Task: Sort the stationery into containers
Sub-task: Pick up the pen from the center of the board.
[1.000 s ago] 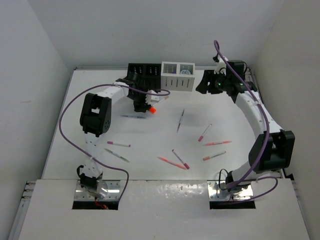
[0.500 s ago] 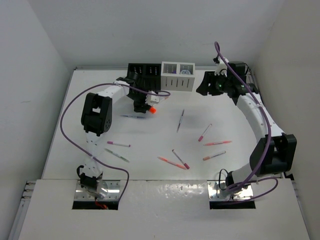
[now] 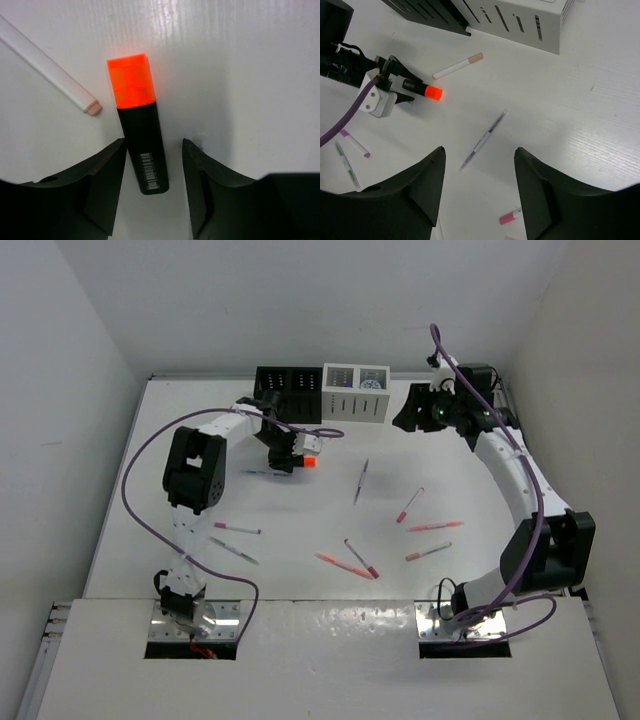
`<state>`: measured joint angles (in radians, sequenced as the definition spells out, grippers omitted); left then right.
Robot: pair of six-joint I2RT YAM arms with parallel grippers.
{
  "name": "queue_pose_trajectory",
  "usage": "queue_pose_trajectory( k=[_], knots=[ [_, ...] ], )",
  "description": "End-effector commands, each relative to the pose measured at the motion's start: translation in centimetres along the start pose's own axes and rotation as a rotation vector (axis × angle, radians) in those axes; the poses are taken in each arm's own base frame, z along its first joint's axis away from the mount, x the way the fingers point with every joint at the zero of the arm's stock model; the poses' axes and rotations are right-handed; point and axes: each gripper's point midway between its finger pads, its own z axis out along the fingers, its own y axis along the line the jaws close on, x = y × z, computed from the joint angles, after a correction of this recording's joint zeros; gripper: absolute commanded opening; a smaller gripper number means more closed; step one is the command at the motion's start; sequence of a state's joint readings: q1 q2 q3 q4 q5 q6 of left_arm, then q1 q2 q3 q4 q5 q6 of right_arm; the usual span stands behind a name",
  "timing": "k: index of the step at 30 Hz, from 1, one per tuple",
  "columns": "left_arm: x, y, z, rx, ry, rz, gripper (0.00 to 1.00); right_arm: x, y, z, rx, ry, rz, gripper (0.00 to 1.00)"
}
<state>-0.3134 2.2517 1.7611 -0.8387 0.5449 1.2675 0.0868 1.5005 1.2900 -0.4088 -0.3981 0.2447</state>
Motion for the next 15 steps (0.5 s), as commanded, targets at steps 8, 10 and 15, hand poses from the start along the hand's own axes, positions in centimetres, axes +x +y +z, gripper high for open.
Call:
queue_pose_trajectory(
  k=[8,10,15],
  knots=[
    [2.0,-3.5,2.8,0.027,0.111,-0.139,0.4,-1.0,1.4,-1.5,-0.032,-0.048,-0.019,0.56],
    [1.6,-3.1,2.5,0.009,0.099,-0.159,0.34,-0.7,1.6,-1.4,-0.036,-0.045,-0.005,0.56],
    [-0.9,-2.2,1.2,-0.045,0.029,-0.235,0.26,-0.3,2.1,-1.3,-0.04,-0.049,0.052,0.57]
  ],
)
